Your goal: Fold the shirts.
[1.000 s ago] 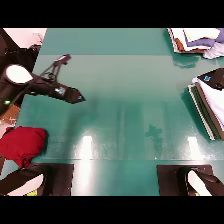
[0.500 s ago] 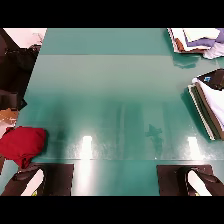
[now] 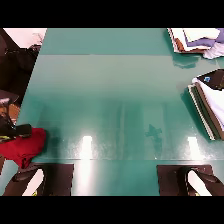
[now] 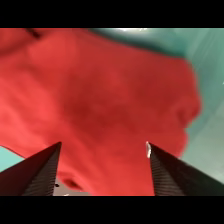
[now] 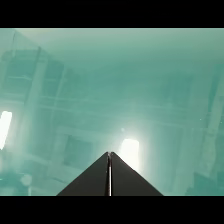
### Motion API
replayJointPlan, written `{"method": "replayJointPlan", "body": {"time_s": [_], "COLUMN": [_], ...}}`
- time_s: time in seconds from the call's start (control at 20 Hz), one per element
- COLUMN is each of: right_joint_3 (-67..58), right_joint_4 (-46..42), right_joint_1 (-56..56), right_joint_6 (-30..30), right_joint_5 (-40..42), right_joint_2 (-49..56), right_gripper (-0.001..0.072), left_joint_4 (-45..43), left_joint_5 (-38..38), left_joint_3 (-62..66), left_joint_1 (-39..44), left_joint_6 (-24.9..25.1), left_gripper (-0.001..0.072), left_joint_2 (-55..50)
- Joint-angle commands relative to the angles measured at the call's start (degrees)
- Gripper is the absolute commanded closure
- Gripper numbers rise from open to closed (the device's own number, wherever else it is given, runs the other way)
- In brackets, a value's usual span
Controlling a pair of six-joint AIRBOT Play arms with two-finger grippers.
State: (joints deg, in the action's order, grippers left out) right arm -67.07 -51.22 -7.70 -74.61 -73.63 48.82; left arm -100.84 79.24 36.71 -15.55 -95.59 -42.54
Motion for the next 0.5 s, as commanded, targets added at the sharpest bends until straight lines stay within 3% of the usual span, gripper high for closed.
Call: {"method": "replayJointPlan", "body": {"time_s": [0.0, 0.05, 0.1, 0.2, 0.25, 0.45], "right_joint_3": [0.04, 0.04, 0.02, 0.02, 0.02, -0.35], "right_joint_4": [0.02, 0.02, 0.04, 0.11, 0.13, 0.28], "right_joint_1": [-0.02, -0.02, -0.02, -0.02, -0.02, -0.02], "right_joint_6": [0.35, 0.35, 0.35, 0.33, 0.33, 0.31], "right_joint_5": [0.15, 0.2, 0.33, 0.81, 1.09, 3.41], "right_joint_2": [0.02, 0.02, 0.02, 0.02, 0.02, 0.02], "right_gripper": [0.069, 0.069, 0.069, 0.069, 0.069, 0.069], "left_joint_4": [-1.6, -1.57, -1.55, -1.38, -1.07, 2.16], "left_joint_5": [-4.98, -5.42, -5.6, -5.75, -5.66, -2.19], "left_joint_3": [-8.04, -8.39, -8.28, -7.87, -7.19, 4.17], "left_joint_1": [-0.09, -0.07, -0.07, -0.07, -0.07, 0.09], "left_joint_6": [-3.48, -3.5, -3.67, -3.65, -3.58, -2.21], "left_gripper": [0.0085, 0.0108, 0.0212, 0.0559, 0.0678, 0.068], "left_joint_2": [0.09, 0.11, 0.11, 0.11, 0.11, 0.11]}}
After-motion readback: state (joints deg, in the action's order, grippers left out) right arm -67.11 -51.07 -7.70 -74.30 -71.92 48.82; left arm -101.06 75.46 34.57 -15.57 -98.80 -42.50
